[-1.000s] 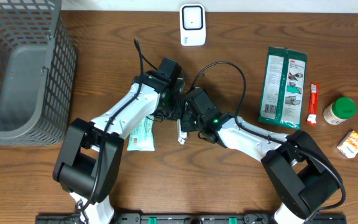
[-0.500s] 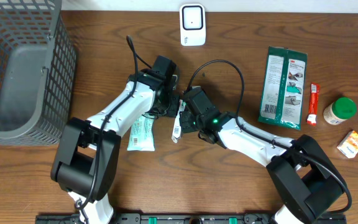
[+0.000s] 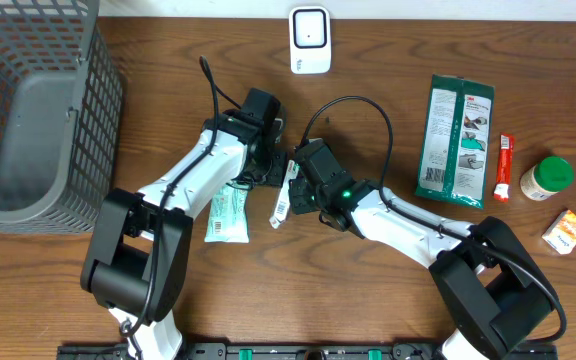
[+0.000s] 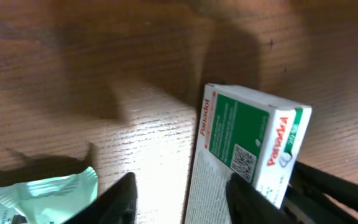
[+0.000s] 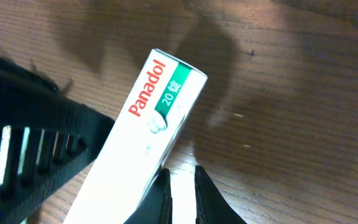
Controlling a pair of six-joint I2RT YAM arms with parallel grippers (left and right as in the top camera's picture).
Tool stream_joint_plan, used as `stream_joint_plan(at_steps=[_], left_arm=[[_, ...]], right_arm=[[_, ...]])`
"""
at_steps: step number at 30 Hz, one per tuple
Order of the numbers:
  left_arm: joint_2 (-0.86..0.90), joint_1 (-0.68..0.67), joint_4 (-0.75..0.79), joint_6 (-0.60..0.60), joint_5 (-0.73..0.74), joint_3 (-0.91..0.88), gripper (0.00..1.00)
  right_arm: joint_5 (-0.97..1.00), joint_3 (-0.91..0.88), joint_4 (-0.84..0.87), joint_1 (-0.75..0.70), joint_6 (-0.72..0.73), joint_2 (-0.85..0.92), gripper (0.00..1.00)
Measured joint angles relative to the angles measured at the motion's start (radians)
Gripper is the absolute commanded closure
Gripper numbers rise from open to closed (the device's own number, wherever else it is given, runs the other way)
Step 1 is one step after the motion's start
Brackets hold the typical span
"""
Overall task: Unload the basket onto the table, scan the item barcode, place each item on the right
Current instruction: 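Release the box with the left gripper and retract left arm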
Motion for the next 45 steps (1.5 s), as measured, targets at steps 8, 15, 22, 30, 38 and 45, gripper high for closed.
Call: stream_joint_plan(at_steps=[8, 15, 22, 30, 38, 45], left_arm=[[0.000, 0.035, 0.006, 0.000, 0.000, 0.002, 0.50], [0.000, 0.068, 0.013, 0.000, 0.000, 0.002, 0.42], [-0.009, 0.136, 0.017, 0.000, 0.005, 0.002, 0.38], [-0.210, 0.291, 0.000, -0.050, -0.058, 0.004, 0.30], [-0.399, 0.456, -0.066, -0.144, -0.121, 0.020, 0.24], [-0.403, 0.496, -0.116, -0.164, -0.136, 0.020, 0.23]], right_arm=[[-0.008, 0.003, 0.000, -0.001, 0.000, 0.000, 0.92], [-0.010, 0.004, 0.000, -0.001, 0.002, 0.000, 0.94], [-0.010, 0.004, 0.000, -0.001, 0.002, 0.000, 0.94], [-0.010, 0.004, -0.002, -0.001, 0.002, 0.000, 0.95], [-0.053, 0.005, -0.019, -0.016, 0.019, 0.000, 0.98], [-0.123, 0.005, -0.018, -0.048, 0.025, 0.000, 0.99]])
